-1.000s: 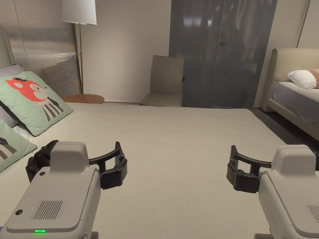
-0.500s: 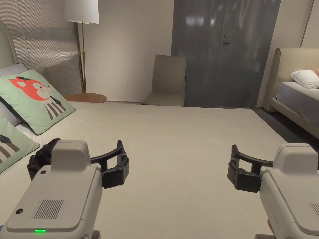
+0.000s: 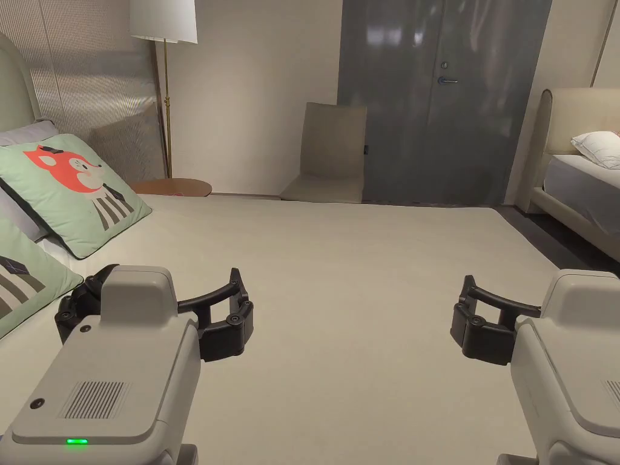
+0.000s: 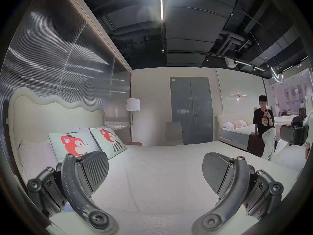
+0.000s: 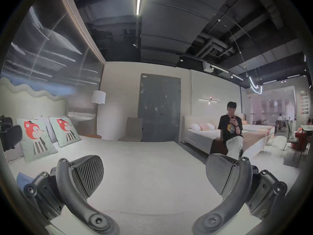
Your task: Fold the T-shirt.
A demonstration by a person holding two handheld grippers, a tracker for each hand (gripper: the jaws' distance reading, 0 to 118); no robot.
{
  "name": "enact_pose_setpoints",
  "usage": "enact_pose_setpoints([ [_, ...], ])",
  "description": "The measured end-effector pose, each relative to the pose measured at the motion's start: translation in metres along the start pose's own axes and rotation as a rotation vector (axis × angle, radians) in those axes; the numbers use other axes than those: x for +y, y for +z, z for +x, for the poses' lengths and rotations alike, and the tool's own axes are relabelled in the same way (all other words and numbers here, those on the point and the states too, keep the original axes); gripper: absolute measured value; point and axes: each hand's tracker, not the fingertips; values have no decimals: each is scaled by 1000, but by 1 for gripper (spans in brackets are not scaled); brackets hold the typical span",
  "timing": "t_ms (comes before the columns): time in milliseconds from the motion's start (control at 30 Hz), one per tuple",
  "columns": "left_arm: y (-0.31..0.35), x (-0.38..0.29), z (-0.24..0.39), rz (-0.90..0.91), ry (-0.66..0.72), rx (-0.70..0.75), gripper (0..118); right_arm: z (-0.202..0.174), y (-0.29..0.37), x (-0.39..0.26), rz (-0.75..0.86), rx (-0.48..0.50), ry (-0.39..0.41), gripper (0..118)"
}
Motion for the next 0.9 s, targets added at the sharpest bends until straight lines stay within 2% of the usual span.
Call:
enact_pose_setpoints([
  [133, 1, 1, 0, 0, -2, -1, 111, -10, 0, -2, 11, -126, 103, 118],
  [200, 1, 1, 0, 1, -1, -2, 111, -14, 0, -5, 10, -139, 143, 118],
  [333, 1, 0, 0, -3, 0, -2, 111, -11, 1, -3, -22, -83, 74, 118],
  [433, 2, 0, 0, -6, 1, -5, 111, -10, 2, -2, -22, -63, 80, 118],
  [700, 3, 0, -1, -8, 3, -9, 111, -3, 2, 1, -52, 24, 34, 118],
  [900, 4, 0, -1, -9, 4, -13, 111, -5, 4, 2, -43, 17, 22, 118],
])
